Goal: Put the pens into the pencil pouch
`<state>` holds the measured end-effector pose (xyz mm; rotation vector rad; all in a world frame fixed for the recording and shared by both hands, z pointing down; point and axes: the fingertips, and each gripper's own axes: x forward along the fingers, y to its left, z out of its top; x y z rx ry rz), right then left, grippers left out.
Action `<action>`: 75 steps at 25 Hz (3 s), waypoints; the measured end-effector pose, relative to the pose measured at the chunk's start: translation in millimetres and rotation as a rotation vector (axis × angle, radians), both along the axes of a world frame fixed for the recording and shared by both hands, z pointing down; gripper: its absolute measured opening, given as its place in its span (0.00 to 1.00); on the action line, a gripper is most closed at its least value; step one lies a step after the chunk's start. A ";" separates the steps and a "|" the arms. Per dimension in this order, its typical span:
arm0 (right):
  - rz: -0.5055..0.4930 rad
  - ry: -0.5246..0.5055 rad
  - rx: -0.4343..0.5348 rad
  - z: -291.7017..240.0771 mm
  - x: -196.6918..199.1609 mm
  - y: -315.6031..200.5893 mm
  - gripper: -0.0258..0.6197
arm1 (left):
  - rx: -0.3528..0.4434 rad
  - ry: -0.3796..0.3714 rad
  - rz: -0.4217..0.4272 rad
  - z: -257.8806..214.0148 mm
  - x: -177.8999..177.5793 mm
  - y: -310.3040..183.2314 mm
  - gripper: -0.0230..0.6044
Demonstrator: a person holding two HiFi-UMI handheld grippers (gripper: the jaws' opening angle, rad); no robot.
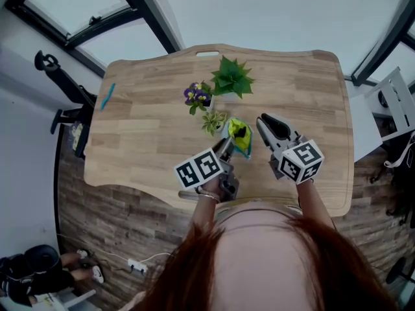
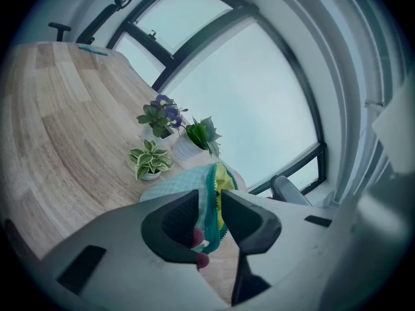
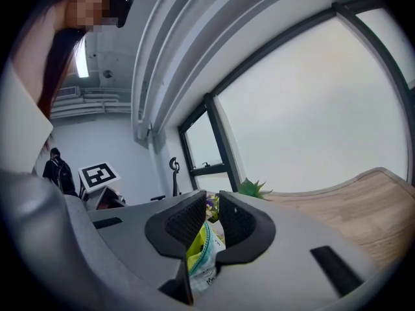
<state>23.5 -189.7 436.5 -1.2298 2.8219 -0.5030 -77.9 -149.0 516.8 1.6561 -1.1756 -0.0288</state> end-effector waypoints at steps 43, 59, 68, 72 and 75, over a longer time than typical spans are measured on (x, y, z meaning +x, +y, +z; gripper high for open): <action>0.090 0.131 0.053 -34.0 87.7 87.4 0.04 | 0.583 -0.509 0.067 -114.2 66.6 74.4 0.04; 0.166 0.132 0.146 -66.2 83.7 160.1 0.04 | 0.671 -0.546 0.070 -139.6 48.9 145.6 0.04; 0.218 0.136 0.179 -81.1 95.9 188.2 0.04 | 0.695 -0.548 0.071 -152.3 52.8 178.4 0.04; 0.227 0.146 0.186 -83.6 100.0 197.1 0.04 | 0.692 -0.540 0.069 -152.2 54.6 186.2 0.04; 0.232 0.158 0.190 -83.2 101.0 196.8 0.04 | 0.696 -0.535 0.074 -151.9 56.7 187.8 0.04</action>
